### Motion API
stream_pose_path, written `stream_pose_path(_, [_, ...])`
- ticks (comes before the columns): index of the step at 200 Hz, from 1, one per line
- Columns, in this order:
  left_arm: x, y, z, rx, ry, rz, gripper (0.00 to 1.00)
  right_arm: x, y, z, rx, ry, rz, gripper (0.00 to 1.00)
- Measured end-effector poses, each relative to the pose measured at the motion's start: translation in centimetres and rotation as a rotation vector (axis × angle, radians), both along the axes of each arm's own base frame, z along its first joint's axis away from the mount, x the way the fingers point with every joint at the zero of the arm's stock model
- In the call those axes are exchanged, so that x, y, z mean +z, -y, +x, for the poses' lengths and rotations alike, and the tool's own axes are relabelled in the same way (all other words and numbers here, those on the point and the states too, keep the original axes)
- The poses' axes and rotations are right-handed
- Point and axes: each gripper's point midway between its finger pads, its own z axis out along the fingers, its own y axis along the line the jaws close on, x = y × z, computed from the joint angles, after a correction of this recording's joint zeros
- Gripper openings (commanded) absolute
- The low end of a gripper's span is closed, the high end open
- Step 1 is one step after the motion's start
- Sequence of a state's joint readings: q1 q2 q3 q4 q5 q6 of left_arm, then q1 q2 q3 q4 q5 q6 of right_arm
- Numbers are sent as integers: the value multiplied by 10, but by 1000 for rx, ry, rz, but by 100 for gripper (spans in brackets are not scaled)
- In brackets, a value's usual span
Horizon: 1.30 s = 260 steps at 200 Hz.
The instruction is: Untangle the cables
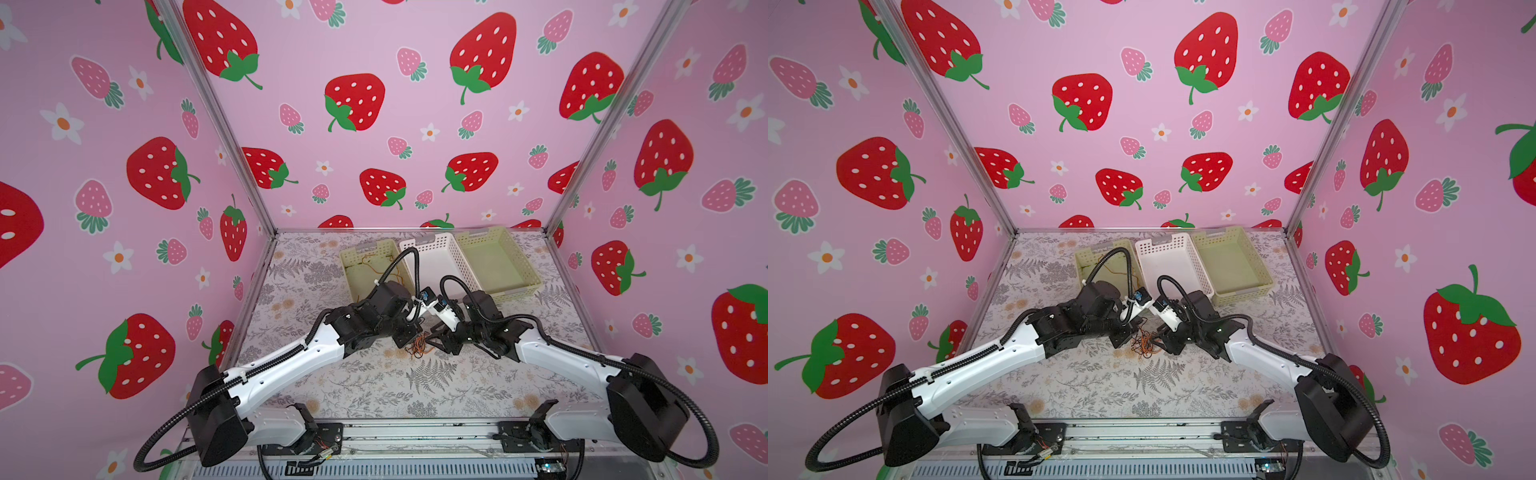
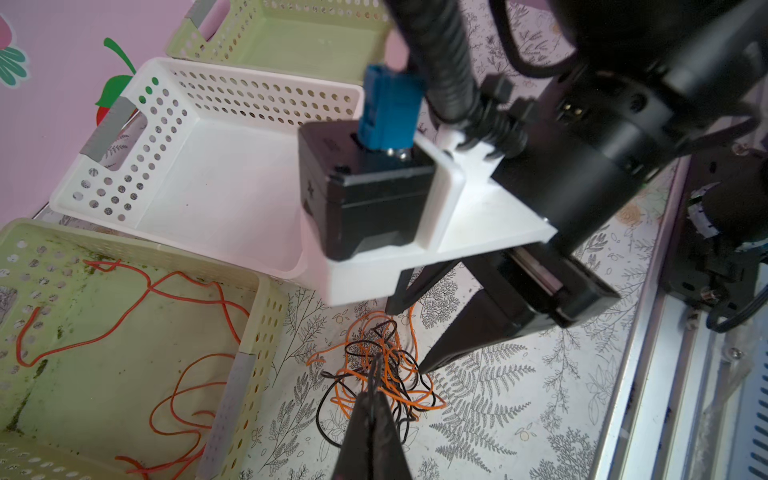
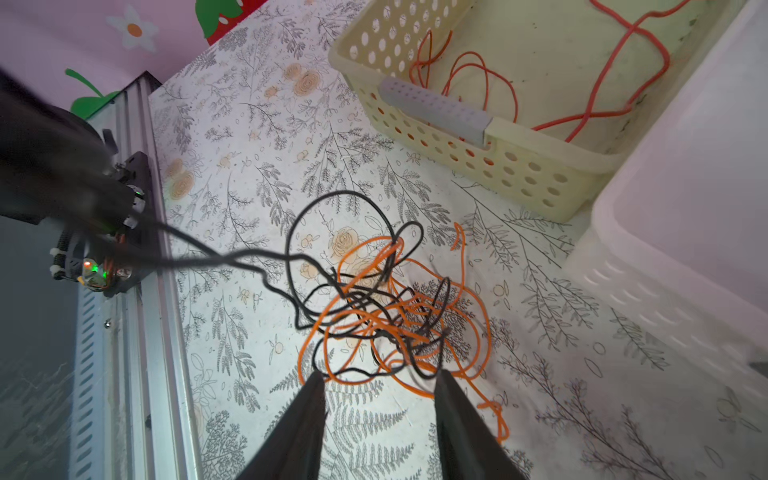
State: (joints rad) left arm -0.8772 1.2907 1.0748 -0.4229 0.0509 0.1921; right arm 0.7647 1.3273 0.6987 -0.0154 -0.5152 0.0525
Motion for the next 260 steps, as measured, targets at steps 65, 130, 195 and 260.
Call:
stream_pose_path(65, [3, -6, 11, 71, 30, 7, 0, 2, -17, -5, 65, -64, 24, 42])
stream_pose_path(130, [20, -7, 18, 154, 52, -65, 0, -14, -28, 1, 63, -159, -11, 33])
stream_pose_path(195, [53, -17, 17, 194, 112, -145, 0, -24, -26, 3, 39, -198, -35, 7])
stream_pose_path(260, [64, -30, 14, 203, 141, -137, 0, -26, 8, 26, -85, -164, -44, 0])
